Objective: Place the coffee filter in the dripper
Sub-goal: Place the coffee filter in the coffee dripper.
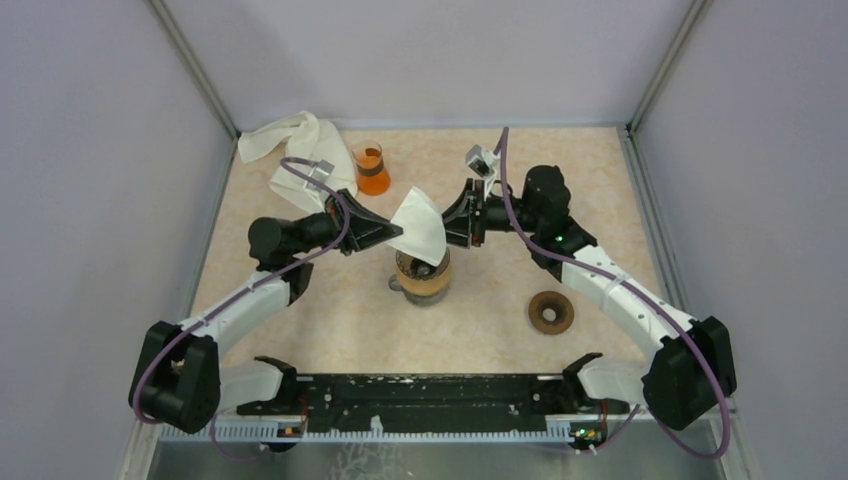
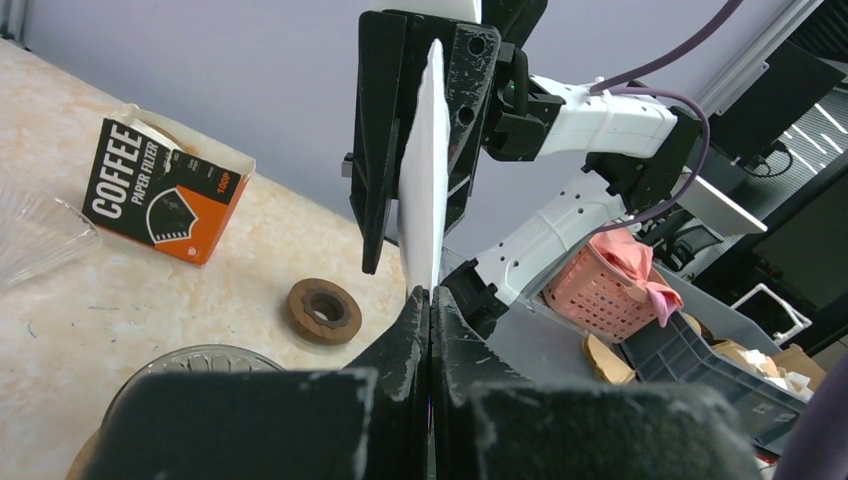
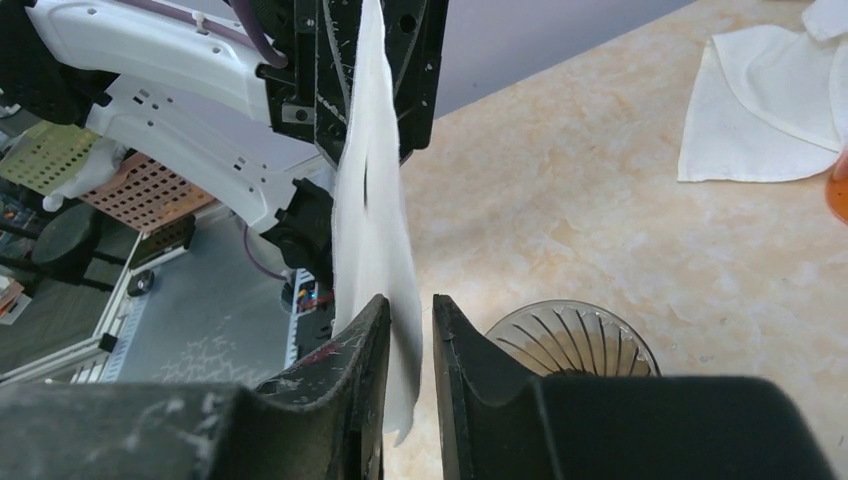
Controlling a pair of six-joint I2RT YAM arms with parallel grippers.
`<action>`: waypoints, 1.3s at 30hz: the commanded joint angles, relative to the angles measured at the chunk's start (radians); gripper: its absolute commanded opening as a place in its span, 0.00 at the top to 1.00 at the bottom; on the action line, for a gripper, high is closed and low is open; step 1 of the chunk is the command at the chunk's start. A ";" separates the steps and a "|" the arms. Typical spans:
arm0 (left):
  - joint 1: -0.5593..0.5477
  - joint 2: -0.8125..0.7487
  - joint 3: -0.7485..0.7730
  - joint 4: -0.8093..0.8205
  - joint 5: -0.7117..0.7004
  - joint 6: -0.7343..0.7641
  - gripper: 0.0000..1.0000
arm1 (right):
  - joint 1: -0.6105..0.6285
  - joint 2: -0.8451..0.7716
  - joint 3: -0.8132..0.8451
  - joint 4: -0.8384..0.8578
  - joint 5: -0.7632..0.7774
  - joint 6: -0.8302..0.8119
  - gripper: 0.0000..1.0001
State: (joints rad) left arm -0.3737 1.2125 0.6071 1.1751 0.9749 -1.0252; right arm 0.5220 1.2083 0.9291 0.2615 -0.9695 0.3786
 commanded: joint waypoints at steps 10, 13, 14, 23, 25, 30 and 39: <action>-0.004 -0.104 0.008 -0.330 -0.112 0.264 0.63 | 0.012 -0.059 0.061 -0.192 0.141 -0.141 1.00; -0.004 -0.152 0.035 -0.560 -0.233 0.360 0.38 | 0.015 -0.071 0.091 -0.275 0.213 -0.188 1.00; -0.005 -0.167 0.044 -0.620 -0.269 0.383 0.35 | 0.019 -0.075 0.102 -0.311 0.244 -0.208 1.00; -0.022 -0.244 0.114 -0.913 -0.509 0.422 0.21 | 0.124 -0.092 0.212 -0.539 0.610 -0.312 1.00; -0.048 -0.249 0.125 -0.938 -0.550 0.418 0.20 | 0.160 -0.083 0.240 -0.579 0.704 -0.323 1.00; -0.112 -0.254 0.165 -1.013 -0.678 0.422 0.17 | 0.244 -0.042 0.311 -0.668 0.918 -0.339 1.00; -0.194 -0.263 0.198 -1.068 -0.814 0.366 0.16 | 0.382 0.034 0.401 -0.762 1.267 -0.359 1.00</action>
State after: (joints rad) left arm -0.5301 0.9615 0.7578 0.1463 0.2539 -0.6353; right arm 0.8532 1.2091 1.2533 -0.4633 0.0776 0.0429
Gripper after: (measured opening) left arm 0.836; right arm 0.006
